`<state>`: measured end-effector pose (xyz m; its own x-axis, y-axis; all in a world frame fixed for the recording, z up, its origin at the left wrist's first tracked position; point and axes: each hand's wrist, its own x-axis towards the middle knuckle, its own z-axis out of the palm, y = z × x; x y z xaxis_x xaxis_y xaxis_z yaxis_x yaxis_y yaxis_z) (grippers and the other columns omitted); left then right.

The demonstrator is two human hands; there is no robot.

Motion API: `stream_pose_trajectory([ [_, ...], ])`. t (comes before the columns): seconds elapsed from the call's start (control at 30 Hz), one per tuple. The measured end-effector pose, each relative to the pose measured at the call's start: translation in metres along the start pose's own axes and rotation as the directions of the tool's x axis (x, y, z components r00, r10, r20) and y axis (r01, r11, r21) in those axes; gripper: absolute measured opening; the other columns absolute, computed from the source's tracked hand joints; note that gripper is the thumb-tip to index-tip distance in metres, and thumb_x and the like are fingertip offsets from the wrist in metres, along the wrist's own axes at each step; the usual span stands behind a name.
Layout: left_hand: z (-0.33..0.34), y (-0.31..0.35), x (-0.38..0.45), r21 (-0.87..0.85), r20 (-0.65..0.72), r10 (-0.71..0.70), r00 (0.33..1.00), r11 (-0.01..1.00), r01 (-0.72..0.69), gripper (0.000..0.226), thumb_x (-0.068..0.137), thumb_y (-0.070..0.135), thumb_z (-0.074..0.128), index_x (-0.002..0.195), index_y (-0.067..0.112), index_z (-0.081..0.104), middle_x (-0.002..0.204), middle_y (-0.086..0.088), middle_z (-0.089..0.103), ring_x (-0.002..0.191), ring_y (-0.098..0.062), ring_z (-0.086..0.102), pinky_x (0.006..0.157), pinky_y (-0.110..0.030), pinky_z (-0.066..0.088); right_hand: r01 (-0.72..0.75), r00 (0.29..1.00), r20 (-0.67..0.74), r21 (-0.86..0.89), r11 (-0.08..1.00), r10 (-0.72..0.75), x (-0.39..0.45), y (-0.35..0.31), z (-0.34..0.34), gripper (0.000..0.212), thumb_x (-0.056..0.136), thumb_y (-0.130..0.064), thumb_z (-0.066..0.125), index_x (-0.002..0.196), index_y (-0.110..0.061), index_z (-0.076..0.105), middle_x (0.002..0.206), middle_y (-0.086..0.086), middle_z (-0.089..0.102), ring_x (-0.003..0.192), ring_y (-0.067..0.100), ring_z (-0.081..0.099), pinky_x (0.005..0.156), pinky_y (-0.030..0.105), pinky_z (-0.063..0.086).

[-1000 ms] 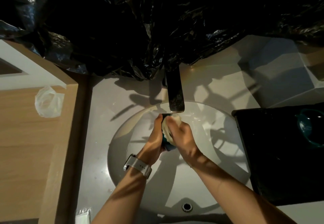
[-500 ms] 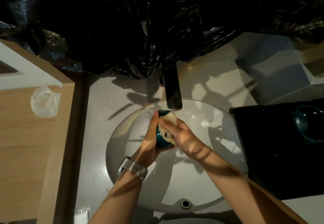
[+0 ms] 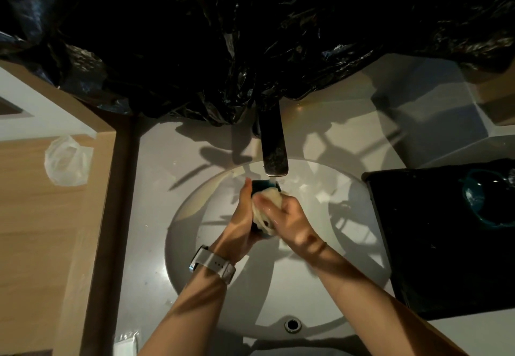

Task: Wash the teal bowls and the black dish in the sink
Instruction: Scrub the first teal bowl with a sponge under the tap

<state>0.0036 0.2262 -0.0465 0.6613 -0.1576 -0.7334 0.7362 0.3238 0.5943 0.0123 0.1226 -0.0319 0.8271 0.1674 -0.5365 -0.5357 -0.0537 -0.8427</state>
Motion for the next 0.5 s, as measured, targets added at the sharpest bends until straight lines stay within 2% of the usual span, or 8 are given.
stream_pose_trajectory([
  [0.07,0.007,-0.004,0.006,0.017,-0.079,0.101,0.992,0.995,-0.100,0.060,0.100,0.061,0.025,0.117,0.017,0.062,0.106,-0.021,0.066,0.099,-0.029,0.063,0.082,-0.041,0.051,-0.093,0.993,-0.060,0.084,0.992,0.098,0.004,-0.006,0.002,0.019,0.091,-0.026,0.064,0.081,-0.010,0.066,0.073,0.006,0.068,0.068,0.016,0.067,0.063,0.027,0.058],
  [0.13,0.012,-0.008,0.016,0.084,-0.174,0.248,0.953,0.968,-0.236,0.040,0.104,0.044,0.034,0.125,0.018,0.056,0.113,-0.018,0.063,0.110,-0.033,0.062,0.071,-0.030,0.057,-0.174,0.976,-0.107,0.153,0.973,0.191,0.010,-0.010,0.002,0.030,0.089,-0.034,0.065,0.092,-0.005,0.070,0.088,0.014,0.073,0.084,0.027,0.070,0.082,0.037,0.057],
  [0.2,0.011,-0.011,0.020,0.173,-0.192,0.385,0.903,0.919,-0.355,0.023,0.102,0.034,0.043,0.121,0.034,0.055,0.119,-0.003,0.056,0.120,-0.024,0.056,0.079,-0.018,0.050,-0.209,0.964,-0.128,0.177,0.962,0.233,0.015,-0.013,0.001,0.038,0.087,-0.037,0.065,0.101,-0.002,0.070,0.098,0.018,0.073,0.094,0.030,0.070,0.091,0.039,0.054],
  [0.27,0.010,-0.015,0.007,0.268,-0.130,0.461,0.878,0.869,-0.416,0.026,0.100,0.036,0.045,0.120,0.053,0.046,0.124,0.012,0.046,0.120,0.000,0.049,0.089,-0.010,0.041,-0.254,0.954,-0.109,0.201,0.946,0.279,0.021,-0.020,0.000,0.034,0.087,-0.036,0.065,0.099,-0.005,0.070,0.095,0.017,0.072,0.091,0.030,0.069,0.087,0.037,0.052],
  [0.3,0.008,-0.017,0.002,0.329,-0.096,0.506,0.857,0.829,-0.452,0.029,0.097,0.042,0.046,0.123,0.055,0.044,0.126,0.015,0.043,0.122,0.003,0.046,0.095,-0.011,0.039,-0.283,0.947,-0.096,0.206,0.937,0.308,0.023,-0.024,-0.002,0.027,0.087,-0.034,0.064,0.094,-0.008,0.070,0.092,0.015,0.071,0.088,0.029,0.067,0.086,0.037,0.051],
  [0.4,-0.001,-0.019,-0.002,0.418,-0.007,0.562,0.827,0.753,-0.508,0.050,0.091,0.058,0.044,0.139,0.045,0.040,0.135,0.010,0.042,0.132,-0.008,0.043,0.109,-0.028,0.037,-0.291,0.941,-0.101,0.244,0.925,0.322,0.027,-0.032,-0.004,0.018,0.091,-0.026,0.060,0.082,-0.011,0.064,0.078,0.010,0.066,0.074,0.024,0.063,0.074,0.033,0.050],
  [0.43,-0.004,-0.014,-0.001,0.347,-0.018,0.505,0.863,0.813,-0.469,0.054,0.091,0.061,0.043,0.141,0.041,0.040,0.139,0.007,0.045,0.132,-0.012,0.045,0.110,-0.033,0.039,-0.274,0.944,-0.116,0.252,0.928,0.310,0.027,-0.031,-0.005,0.020,0.092,-0.027,0.060,0.084,-0.010,0.065,0.076,0.010,0.067,0.071,0.024,0.064,0.070,0.031,0.051],
  [0.5,-0.010,-0.001,0.001,0.136,-0.034,0.308,0.951,0.944,-0.301,0.062,0.093,0.067,0.037,0.142,0.031,0.046,0.141,-0.002,0.056,0.128,-0.020,0.056,0.109,-0.044,0.044,-0.251,0.942,-0.148,0.285,0.925,0.301,0.026,-0.028,-0.006,0.024,0.089,-0.033,0.062,0.089,-0.010,0.068,0.077,0.009,0.070,0.076,0.028,0.066,0.075,0.034,0.053],
])
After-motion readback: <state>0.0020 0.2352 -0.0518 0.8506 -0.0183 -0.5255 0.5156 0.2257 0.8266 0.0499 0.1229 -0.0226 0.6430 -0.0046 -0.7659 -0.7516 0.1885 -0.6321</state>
